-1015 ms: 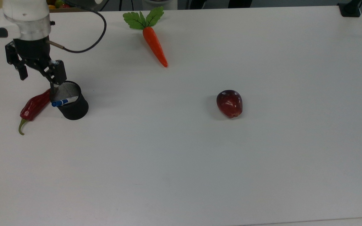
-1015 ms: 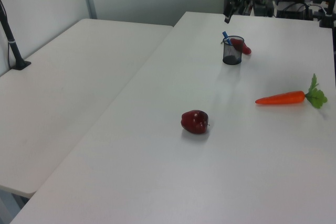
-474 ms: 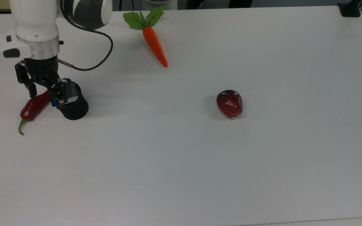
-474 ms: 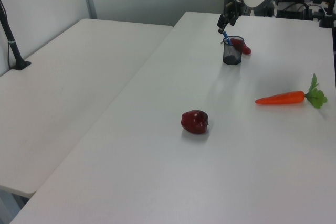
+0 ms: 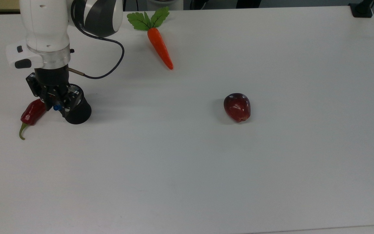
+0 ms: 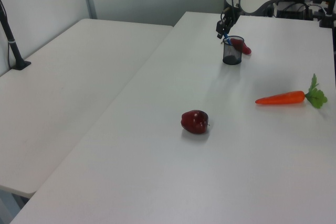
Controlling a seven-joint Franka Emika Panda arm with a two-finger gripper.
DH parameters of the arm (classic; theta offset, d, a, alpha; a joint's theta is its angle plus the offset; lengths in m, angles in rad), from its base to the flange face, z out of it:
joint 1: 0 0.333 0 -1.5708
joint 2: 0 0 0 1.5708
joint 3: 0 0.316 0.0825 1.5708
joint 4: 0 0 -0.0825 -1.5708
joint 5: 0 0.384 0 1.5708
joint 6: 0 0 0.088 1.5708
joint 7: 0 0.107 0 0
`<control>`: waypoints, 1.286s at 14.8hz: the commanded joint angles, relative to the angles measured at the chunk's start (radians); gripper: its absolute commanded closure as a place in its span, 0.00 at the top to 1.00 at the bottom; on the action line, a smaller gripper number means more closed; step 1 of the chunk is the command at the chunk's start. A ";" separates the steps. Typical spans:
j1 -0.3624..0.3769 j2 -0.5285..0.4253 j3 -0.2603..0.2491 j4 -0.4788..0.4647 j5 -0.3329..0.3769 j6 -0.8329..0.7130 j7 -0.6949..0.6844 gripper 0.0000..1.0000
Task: Take marker pen
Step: 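Lower the gripper and close it on the blue-capped marker, then lift the marker straight up out of the pen cup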
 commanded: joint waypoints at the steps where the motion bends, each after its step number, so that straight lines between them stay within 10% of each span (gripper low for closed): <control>1: 0.010 0.001 -0.006 -0.005 -0.003 0.020 0.012 0.27; 7: 0.011 -0.005 -0.006 -0.003 0.000 0.019 0.016 0.11; 19: 0.010 -0.174 -0.005 0.009 0.015 0.005 0.016 0.11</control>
